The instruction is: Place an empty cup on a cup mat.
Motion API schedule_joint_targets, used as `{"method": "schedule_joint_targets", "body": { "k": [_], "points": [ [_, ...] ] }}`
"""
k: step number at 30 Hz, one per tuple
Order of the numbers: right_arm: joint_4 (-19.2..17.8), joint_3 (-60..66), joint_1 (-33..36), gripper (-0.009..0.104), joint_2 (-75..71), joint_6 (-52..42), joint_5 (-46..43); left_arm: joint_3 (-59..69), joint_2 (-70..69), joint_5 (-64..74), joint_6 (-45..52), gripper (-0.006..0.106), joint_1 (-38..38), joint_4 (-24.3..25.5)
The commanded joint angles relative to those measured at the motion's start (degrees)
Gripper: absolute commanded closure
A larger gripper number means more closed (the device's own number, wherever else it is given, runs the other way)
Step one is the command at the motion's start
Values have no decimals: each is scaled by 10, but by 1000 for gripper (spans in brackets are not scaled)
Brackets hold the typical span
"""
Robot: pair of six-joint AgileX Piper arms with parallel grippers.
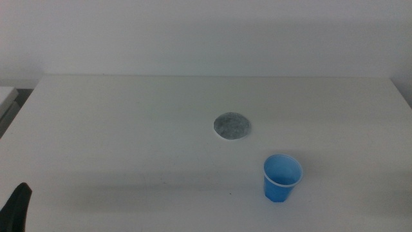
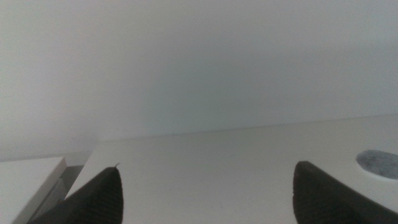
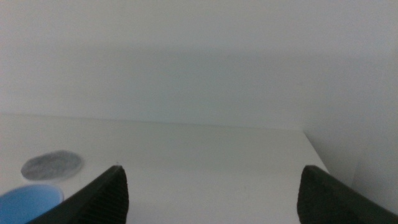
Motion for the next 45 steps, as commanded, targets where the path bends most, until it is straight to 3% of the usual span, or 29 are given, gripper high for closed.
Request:
{"method": "schedule_joint_targets", "body": {
  "k": [1,4,8,11,16,20,27,33,37,41,45],
  "points": [
    [-1,2,-3,4,-3,2,-23,0,-2,-7,-2,7,-1,-4],
    [11,-4,-3,4,19,50,-44,0,-2,-7,-2,7,-1,-4],
    [11,-91,-3,4,119,71,41,0,-2,-7,-2,7,-1,-4],
    [11,-180,-3,4,200,72,141,0,-2,-7,-2,7,-1,-4],
    [27,-355,-3,4,322,72,390,0,-2,-7,-2,7,-1,-4],
    [27,-451,-3,4,370,72,495,0,-2,-7,-2,7,-1,-4],
    [49,-489,-3,4,376,104,493,0,-2,-7,-2,7,-1,-4],
    [109,-490,-3,4,401,83,516,0,-2,-7,-2,7,-1,-4],
    [170,-507,-3,4,464,27,572,0,-2,-7,-2,7,-1,-4],
    [173,-526,-3,4,523,53,566,0,-2,-7,-2,7,-1,-4],
    [135,-555,15,5,597,113,566,0,-2,-7,-2,7,-1,-4]
  ]
}}
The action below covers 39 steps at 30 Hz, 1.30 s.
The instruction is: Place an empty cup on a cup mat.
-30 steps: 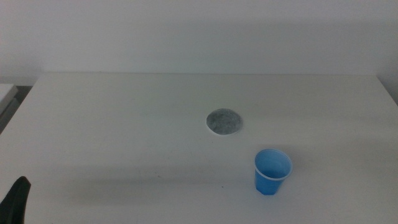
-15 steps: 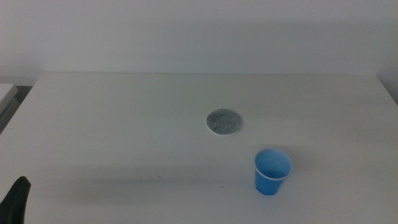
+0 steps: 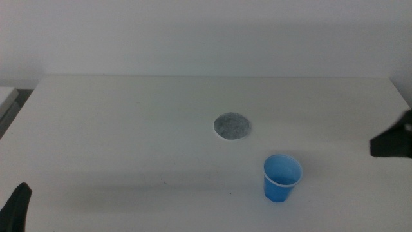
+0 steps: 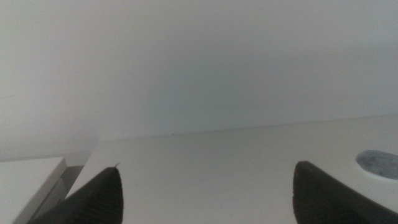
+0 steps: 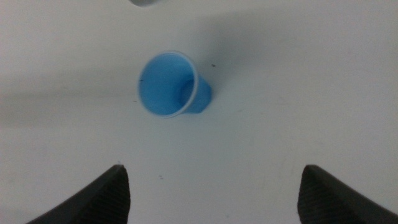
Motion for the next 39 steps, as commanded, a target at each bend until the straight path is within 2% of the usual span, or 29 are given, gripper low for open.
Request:
{"method": "schedule_joint_targets", "body": {
  "k": [1,5,13,18,21,24,25,27,29,30,32,36,39],
  "points": [
    [-34,-22,19,5,49,37,-3,0,-2,-7,-2,7,-1,-4],
    [-76,-58,73,8,138,76,-20,0,-2,-7,-2,7,-1,-4],
    [-83,-117,146,16,288,118,-80,0,-2,-7,-2,7,-1,-4],
    [-87,-137,154,16,375,131,-96,0,-2,-7,-2,7,-1,-4],
    [-85,-145,154,21,422,126,-98,0,-2,-7,-2,7,-1,-4],
    [-82,-148,154,37,463,125,-106,0,-2,-7,-2,7,-1,-4],
    [-81,-148,154,46,474,124,-108,0,-2,-7,-2,7,-1,-4],
    [-76,-148,154,66,486,104,-109,0,-2,-7,-2,7,-1,-4],
    [-75,-150,155,94,485,99,-100,0,-2,-7,-2,7,-1,-4],
    [-79,-154,158,97,480,99,-98,0,-2,-7,-2,7,-1,-4],
    [-100,-177,168,97,469,112,-92,0,-2,-7,-2,7,-1,-4],
    [-160,-282,189,97,482,162,-53,0,-2,-7,-2,7,-1,-4],
    [-165,-372,196,97,517,163,-30,0,-2,-7,-2,7,-1,-4]
  ]
}}
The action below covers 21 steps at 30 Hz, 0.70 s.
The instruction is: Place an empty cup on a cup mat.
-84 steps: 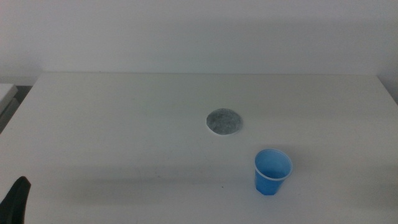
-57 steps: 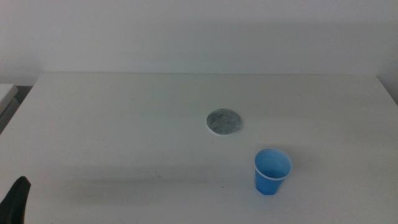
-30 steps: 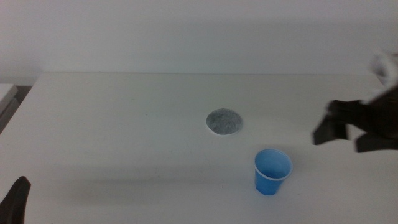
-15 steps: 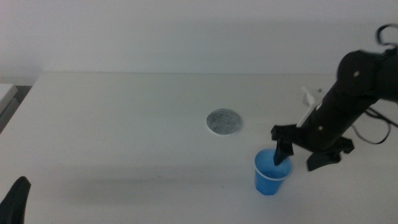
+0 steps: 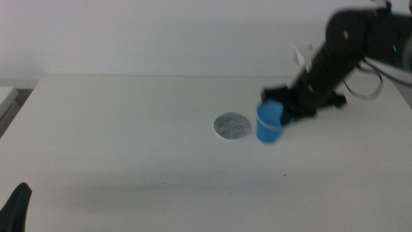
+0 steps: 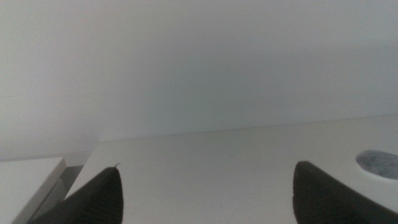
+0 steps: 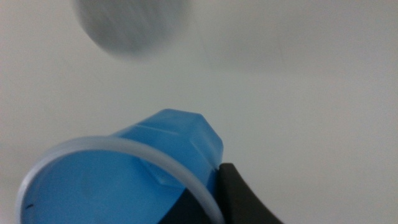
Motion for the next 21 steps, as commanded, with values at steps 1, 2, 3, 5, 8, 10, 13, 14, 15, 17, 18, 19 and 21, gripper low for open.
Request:
{"method": "schedule_joint_targets", "body": {
  "k": [1,2,3,5,8,10,13,14,15,17,18,19,21],
  "points": [
    [-16,-70,7,97,30,8,27,0,-2,-7,-2,7,-1,-4],
    [-17,-103,8,97,48,8,38,0,-2,-7,-2,7,-1,-4],
    [-17,-136,10,97,66,8,49,0,-2,-7,-2,7,-1,-4],
    [-17,-199,13,97,100,8,65,0,-2,-7,-2,7,-1,-4],
    [-15,-281,19,97,158,8,86,0,-2,-7,-2,7,-1,-4],
    [-14,-334,21,97,194,8,112,0,-2,-7,-2,7,-1,-4],
    [-5,-405,21,97,242,7,113,0,-2,-7,-2,7,-1,-4],
    [-5,-420,21,97,255,7,113,0,-2,-7,-2,7,-1,-4],
    [-5,-431,21,97,266,7,113,0,-2,-7,-2,7,-1,-4],
    [-2,-436,21,97,281,7,113,0,-2,-7,-2,7,-1,-4],
    [1,-436,21,97,287,7,113,0,-2,-7,-2,7,-1,-4],
    [5,-436,21,97,292,7,113,0,-2,-7,-2,7,-1,-4],
    [8,-435,21,97,299,7,113,0,-2,-7,-2,7,-1,-4]
  ]
}}
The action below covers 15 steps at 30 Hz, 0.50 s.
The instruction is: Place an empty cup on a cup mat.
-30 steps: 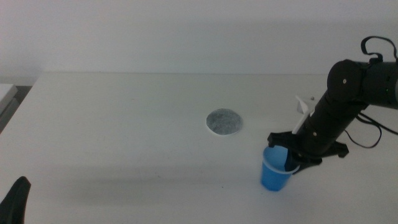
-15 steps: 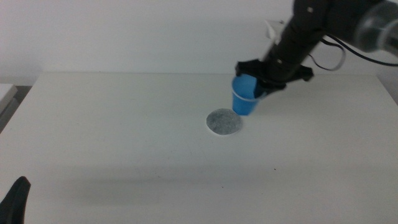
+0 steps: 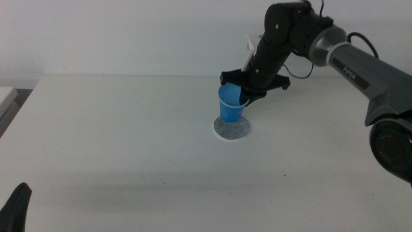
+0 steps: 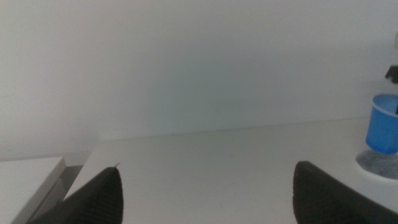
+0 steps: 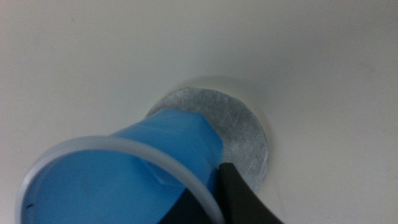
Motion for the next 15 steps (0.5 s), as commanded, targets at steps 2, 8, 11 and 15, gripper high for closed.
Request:
{"method": "schedule_joint_targets", "body": {
  "k": [2,8,11,15],
  "points": [
    [1,-6,3,97,7,0,4,0,-2,-7,-2,7,-1,-4],
    [-11,-6,6,97,10,-7,4,0,-2,-7,-2,7,-1,-4],
    [-11,-6,6,97,10,-6,4,0,-2,-7,-2,7,-1,-4],
    [-12,-6,6,88,22,-7,4,0,-2,-7,-2,7,-1,-4]
  ]
}}
